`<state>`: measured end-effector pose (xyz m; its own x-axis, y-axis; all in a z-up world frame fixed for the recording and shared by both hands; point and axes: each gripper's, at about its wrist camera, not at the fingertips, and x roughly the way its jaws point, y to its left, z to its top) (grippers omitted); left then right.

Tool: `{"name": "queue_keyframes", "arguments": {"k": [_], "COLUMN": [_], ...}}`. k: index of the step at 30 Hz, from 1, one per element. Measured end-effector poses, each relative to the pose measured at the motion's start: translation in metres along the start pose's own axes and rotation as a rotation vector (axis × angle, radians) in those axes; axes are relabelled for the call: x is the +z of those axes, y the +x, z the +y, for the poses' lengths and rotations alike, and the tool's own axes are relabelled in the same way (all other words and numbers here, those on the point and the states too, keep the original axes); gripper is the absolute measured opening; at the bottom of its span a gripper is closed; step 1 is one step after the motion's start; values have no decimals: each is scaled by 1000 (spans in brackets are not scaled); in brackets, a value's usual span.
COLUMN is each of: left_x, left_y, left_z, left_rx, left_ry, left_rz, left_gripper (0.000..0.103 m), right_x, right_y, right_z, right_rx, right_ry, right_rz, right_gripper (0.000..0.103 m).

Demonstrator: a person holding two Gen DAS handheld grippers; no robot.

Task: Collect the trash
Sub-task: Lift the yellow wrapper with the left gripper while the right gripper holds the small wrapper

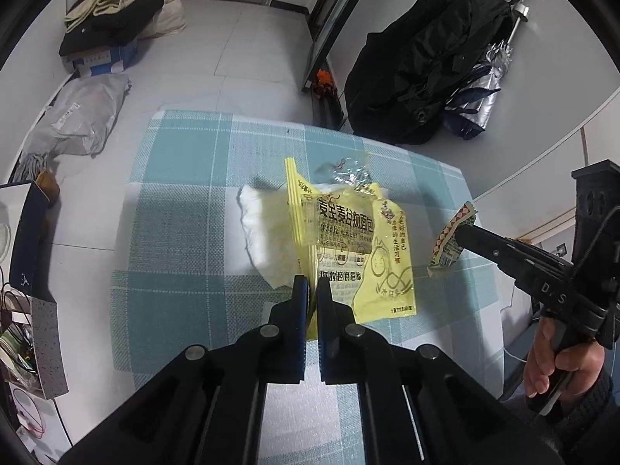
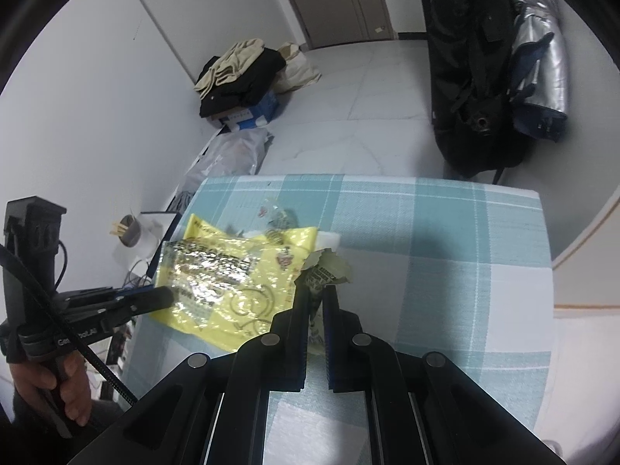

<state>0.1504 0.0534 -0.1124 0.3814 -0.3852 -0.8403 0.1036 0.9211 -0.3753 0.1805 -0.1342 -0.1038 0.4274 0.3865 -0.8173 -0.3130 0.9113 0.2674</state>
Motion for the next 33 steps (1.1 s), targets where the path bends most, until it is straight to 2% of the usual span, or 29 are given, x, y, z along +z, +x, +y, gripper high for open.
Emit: {"name": "queue_keyframes", "arguments": {"k": [9,18,23,33], "left_x": [-5,-12,-16,-41], "left_y": [-23,-38,-33,-16], "left_z": [-10,-14,-9,8], "left_rx": [-19,-103,-136,-18], "left_ry": [26,25,-3,-6], "left_rz": [-49,-38,14,157], "left_gripper": [0,0,0,1], "right_x": [-4,-8,-11,-16], "right_y": [-14,-25,-30,-31], "right_z": [-4,-14,-19,-18], "right_rx": [-20,-44,-58,-77], "right_ry": [12,39,44,34], "right_rz": [-34,-48,-52,-47], "right_gripper": [6,6,6,6]}}
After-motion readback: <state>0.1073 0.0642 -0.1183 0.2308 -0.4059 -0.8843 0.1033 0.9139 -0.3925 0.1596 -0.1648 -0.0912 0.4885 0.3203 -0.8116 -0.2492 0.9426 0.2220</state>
